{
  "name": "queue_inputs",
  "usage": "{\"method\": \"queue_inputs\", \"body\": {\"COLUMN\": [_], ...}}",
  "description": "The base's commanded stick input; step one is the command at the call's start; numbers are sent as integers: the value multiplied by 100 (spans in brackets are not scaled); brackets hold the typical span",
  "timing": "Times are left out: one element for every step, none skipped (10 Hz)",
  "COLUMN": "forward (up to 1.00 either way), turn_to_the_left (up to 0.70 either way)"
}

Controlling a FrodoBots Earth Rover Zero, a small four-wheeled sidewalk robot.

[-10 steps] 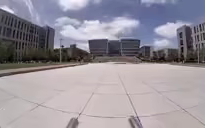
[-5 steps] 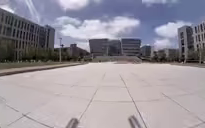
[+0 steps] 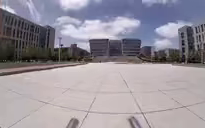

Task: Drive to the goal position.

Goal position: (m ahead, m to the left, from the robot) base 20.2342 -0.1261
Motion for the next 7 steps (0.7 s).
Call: {"method": "queue_inputs", "body": {"forward": [70, 70, 70, 70, 70, 70, 70], "turn_to_the_left": [0, 0, 0, 0, 0, 0, 0]}}
